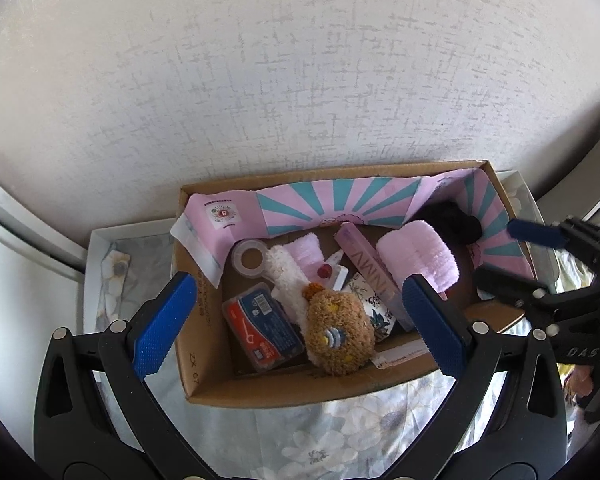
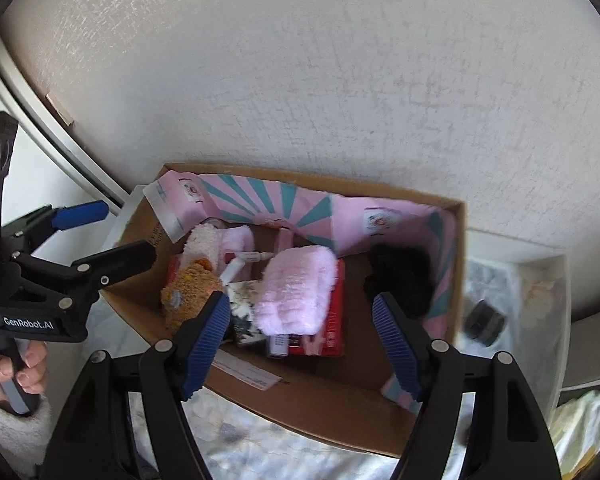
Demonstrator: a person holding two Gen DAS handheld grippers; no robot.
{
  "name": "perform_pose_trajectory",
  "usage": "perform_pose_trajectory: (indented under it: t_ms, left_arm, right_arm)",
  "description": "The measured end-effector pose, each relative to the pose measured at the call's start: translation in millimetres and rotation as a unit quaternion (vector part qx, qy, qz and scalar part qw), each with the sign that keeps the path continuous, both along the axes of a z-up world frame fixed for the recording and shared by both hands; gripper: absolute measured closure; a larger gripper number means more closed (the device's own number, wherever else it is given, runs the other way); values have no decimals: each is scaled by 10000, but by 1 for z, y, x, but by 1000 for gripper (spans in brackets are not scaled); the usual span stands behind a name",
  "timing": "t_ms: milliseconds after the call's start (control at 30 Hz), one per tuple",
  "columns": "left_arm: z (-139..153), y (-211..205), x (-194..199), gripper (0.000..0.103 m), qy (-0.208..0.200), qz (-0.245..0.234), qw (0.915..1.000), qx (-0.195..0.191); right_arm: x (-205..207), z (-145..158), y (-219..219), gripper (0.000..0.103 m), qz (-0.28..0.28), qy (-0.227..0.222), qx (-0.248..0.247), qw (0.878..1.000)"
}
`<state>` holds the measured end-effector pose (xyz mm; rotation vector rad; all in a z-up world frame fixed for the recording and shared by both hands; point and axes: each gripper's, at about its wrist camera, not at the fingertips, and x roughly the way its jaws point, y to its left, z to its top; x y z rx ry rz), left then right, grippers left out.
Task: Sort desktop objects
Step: 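Move both tools back toward the brown hair tie and black jar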
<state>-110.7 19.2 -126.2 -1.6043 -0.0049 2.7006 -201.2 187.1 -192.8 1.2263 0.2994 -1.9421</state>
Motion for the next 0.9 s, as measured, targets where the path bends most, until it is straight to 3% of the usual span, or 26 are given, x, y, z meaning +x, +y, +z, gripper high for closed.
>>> perform_pose_trajectory:
  t_ms: [267,567,900]
  left_arm:
    - [30,27,19,0,189,106,9998,4]
    - [53,97,30,0,339,-122,9992,192]
    - [39,191,58,0,578,-654,9957,296]
  right_arm:
    - [-11,38,54,32,195,312,-285,9989]
    - [-27,63,122,32,175,511,-249,9982]
    - [-67,72,168,32,587,516,31,9969]
